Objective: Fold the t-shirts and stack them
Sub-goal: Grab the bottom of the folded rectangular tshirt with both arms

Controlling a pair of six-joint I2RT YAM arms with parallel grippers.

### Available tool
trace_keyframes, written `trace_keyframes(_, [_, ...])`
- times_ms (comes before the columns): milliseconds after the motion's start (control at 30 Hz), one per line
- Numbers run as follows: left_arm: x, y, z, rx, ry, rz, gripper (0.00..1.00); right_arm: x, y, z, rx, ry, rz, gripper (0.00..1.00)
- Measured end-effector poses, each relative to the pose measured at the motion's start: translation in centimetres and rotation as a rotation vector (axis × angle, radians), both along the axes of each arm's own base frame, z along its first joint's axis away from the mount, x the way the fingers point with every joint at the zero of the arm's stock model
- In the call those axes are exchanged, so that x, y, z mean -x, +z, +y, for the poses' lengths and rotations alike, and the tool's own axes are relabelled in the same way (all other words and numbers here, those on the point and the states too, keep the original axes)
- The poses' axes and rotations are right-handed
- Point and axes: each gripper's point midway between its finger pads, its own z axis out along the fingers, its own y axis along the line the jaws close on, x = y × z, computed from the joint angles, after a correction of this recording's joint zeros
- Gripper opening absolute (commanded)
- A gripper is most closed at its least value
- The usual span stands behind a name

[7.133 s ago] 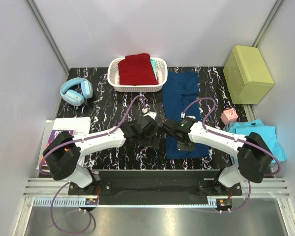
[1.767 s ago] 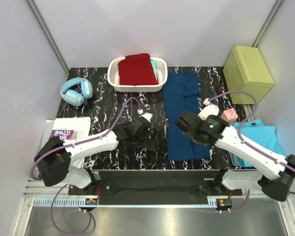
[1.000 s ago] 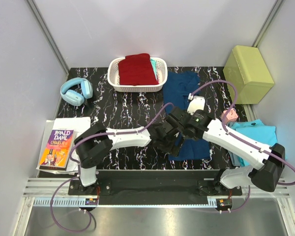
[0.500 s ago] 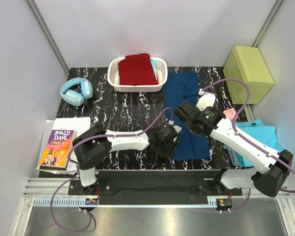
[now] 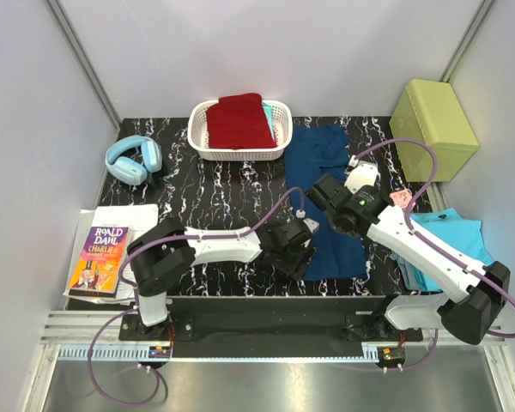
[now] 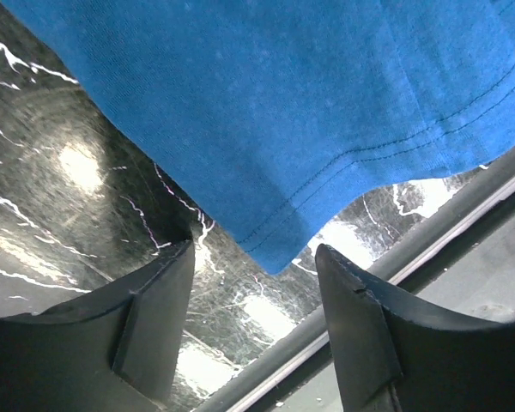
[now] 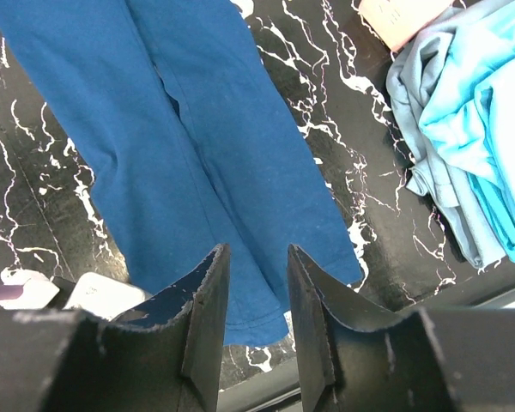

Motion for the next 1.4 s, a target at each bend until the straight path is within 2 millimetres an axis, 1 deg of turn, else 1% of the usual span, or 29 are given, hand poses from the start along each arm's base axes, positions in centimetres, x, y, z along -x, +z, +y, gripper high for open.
trace_keyframes(33, [0.0, 0.0, 0.0, -0.002, -0.003, -0.001, 0.59, 0.0, -0.1, -0.1, 0.0, -0.002, 0.003, 0.41])
trace_keyframes(67, [0.0, 0.0, -0.1, -0.005, -0.007, 0.0, 0.54, 0.0, -0.2, -0.1, -0.003, -0.004, 0.008, 0.41])
trace_keyframes(133, [-0.2, -0.1, -0.5, -0.009, -0.014, 0.0, 0.5, 0.0, -0.3, -0.2, -0.009, -0.01, 0.014, 0.41])
trace_keyframes(167, [-0.3, -0.1, -0.7, -0.009, -0.018, -0.001, 0.47, 0.0, -0.3, -0.3, -0.01, -0.014, 0.014, 0.4])
trace_keyframes(300, [-0.7, -0.3, -1.5, -0.014, -0.032, -0.005, 0.41, -0.3, -0.1, -0.6, -0.022, -0.032, 0.003, 0.41])
trace_keyframes(367, [-0.7, -0.4, -1.4, -0.023, -0.036, -0.003, 0.39, -0.4, 0.1, -0.8, -0.029, -0.039, -0.005, 0.41])
trace_keyframes(600, [-0.7, -0.6, -1.2, -0.037, -0.037, -0.003, 0.24, -0.5, 0.5, -1.3, -0.041, -0.055, -0.017, 0.41])
trace_keyframes(633, [-0.7, -0.7, -1.1, -0.04, -0.037, -0.003, 0.14, -0.5, 0.5, -1.3, -0.041, -0.056, -0.017, 0.4])
trace_keyframes(700, [-0.7, -0.7, -0.9, -0.045, -0.028, -0.007, 0.03, -0.5, 0.4, -1.3, -0.042, -0.056, -0.017, 0.41])
trace_keyframes(733, [-0.7, -0.8, -0.6, -0.054, -0.021, -0.008, 0.0, -0.5, 0.4, -1.3, -0.043, -0.056, -0.016, 0.4])
trace_keyframes(833, [-0.4, -0.7, 0.8, -0.083, -0.004, -0.016, 0.0, -0.5, 0.2, -1.3, -0.043, -0.057, -0.011, 0.41])
trace_keyframes(900, [0.0, -0.8, 2.5, -0.12, 0.016, -0.02, 0.0, -0.5, 0.0, -1.3, -0.041, -0.057, -0.007, 0.4])
trace_keyframes(1033, [1.1, -0.8, 6.6, -0.206, 0.061, -0.017, 0.0, -0.4, -0.5, -1.1, -0.037, -0.054, 0.013, 0.41])
trace_keyframes(1133, [1.8, -0.8, 8.9, -0.258, 0.084, -0.008, 0.12, -0.4, -1.2, -1.1, -0.025, -0.053, 0.033, 0.41])
trace_keyframes(1167, [2.0, -0.8, 9.3, -0.269, 0.089, -0.005, 0.26, -0.4, -1.4, -1.1, -0.021, -0.054, 0.039, 0.4])
trace_keyframes(1200, [2.0, -0.8, 9.5, -0.277, 0.094, -0.005, 0.34, -0.4, -1.6, -1.1, -0.017, -0.054, 0.044, 0.41])
trace_keyframes(1233, [2.0, -0.7, 9.7, -0.281, 0.097, -0.007, 0.45, -0.4, -1.9, -1.1, -0.014, -0.055, 0.048, 0.41])
trace_keyframes(1267, [2.0, -0.7, 9.7, -0.285, 0.101, -0.009, 0.55, -0.5, -2.0, -1.1, -0.012, -0.055, 0.05, 0.43])
trace_keyframes(1300, [1.9, -0.8, 9.9, -0.29, 0.103, -0.012, 0.7, -0.5, -2.1, -1.0, -0.012, -0.054, 0.054, 0.44])
trace_keyframes(1400, [1.6, -0.3, 10.1, -0.292, 0.111, -0.036, 0.83, -0.5, -2.4, -0.6, -0.022, -0.034, 0.068, 0.47])
